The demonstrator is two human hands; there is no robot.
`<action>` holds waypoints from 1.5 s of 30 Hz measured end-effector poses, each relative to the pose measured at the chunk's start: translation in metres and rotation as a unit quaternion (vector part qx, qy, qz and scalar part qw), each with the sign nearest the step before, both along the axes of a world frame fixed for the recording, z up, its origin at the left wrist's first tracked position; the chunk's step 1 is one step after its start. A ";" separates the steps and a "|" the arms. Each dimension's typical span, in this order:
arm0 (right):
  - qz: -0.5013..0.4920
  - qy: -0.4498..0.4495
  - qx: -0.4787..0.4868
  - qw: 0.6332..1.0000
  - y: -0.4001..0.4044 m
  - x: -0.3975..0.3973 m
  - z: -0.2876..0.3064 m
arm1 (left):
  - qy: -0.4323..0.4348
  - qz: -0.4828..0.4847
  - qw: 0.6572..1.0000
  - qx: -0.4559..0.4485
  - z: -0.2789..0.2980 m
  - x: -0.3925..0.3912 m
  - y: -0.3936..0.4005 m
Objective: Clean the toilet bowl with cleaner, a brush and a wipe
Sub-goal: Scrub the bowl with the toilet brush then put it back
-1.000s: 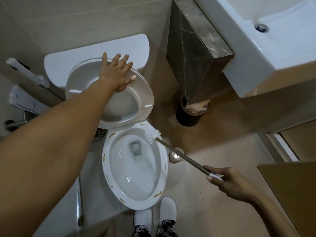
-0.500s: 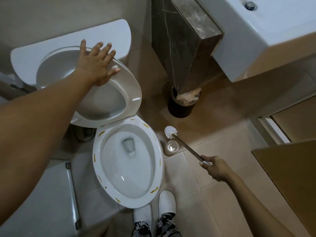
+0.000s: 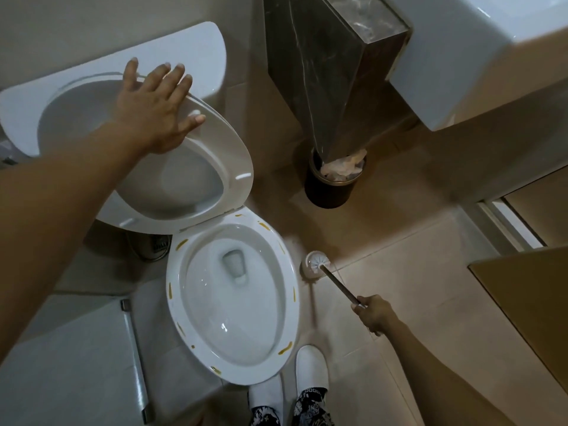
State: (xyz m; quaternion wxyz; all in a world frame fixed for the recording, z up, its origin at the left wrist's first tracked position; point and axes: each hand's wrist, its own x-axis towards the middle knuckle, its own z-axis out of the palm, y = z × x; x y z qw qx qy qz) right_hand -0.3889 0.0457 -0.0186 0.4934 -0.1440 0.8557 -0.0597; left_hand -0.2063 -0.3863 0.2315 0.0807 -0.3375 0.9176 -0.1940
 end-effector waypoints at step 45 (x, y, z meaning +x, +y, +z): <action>0.236 0.250 -0.159 0.925 -0.114 0.024 0.012 | -0.018 0.042 0.999 0.020 0.001 -0.007 0.002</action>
